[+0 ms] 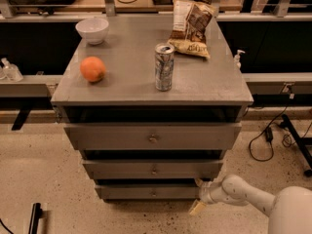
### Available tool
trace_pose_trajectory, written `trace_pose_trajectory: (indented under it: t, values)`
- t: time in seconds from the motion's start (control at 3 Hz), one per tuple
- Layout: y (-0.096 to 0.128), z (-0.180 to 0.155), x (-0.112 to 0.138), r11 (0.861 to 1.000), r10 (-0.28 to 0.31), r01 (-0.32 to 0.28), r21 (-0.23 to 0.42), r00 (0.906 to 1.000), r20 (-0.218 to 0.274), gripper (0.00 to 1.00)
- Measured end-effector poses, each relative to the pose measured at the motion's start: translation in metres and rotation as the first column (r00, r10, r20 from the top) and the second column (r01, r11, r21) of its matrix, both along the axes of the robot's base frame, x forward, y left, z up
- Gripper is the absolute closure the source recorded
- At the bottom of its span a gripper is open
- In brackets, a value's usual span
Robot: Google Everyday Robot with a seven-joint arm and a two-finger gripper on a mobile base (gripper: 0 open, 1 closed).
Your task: Open bottom drawer
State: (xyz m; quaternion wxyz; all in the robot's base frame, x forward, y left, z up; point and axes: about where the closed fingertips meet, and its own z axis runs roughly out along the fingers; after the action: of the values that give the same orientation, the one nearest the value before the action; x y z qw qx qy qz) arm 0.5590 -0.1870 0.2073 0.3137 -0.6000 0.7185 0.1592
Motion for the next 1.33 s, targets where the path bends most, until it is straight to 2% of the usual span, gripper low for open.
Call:
trace_pose_trajectory:
  t: [0.33, 0.67, 1.0, 1.33]
  values:
    - [-0.002, -0.010, 0.012, 0.999, -0.010, 0.010, -0.032, 0.9999, -0.005, 0.00]
    - [-0.005, -0.021, 0.016, 0.999, -0.022, 0.022, -0.045, 0.9996, -0.020, 0.18]
    - [-0.003, -0.029, 0.009, 0.999, -0.020, 0.019, -0.036, 0.9992, -0.035, 0.41]
    - [0.003, -0.027, -0.005, 1.000, 0.002, -0.002, 0.002, 0.9993, -0.038, 0.66]
